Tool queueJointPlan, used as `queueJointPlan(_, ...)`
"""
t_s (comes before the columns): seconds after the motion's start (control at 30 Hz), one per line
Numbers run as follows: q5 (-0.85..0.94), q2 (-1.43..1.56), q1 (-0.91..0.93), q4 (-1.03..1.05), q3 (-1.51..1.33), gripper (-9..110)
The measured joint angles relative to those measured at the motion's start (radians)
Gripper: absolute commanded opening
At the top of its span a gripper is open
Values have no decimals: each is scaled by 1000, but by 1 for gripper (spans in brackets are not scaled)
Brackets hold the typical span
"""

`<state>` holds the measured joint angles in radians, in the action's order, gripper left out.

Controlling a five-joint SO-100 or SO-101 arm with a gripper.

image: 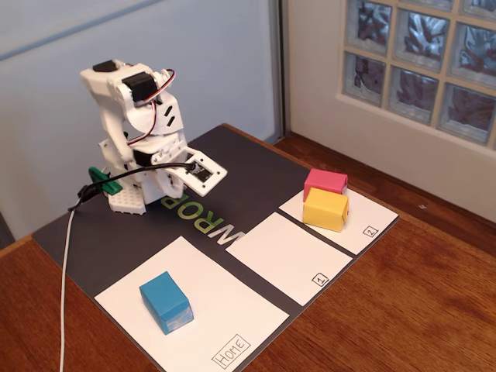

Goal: Move box blue to home

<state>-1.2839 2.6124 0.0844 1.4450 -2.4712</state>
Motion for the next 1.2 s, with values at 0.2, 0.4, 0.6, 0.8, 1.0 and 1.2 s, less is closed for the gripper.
queueJointPlan(0.2, -57, 244, -107, -58, -270, 0)
queueJointPlan(0.4, -97, 555, -137, -31, -465, 0)
queueJointPlan(0.6, -107, 647, -138, -40, -535, 0)
queueJointPlan(0.8, -109, 644, -107, -63, -563, 0)
queueJointPlan(1.0, -114, 676, -98, -58, -563, 0)
queueJointPlan(1.2, -114, 676, -98, -58, -563, 0)
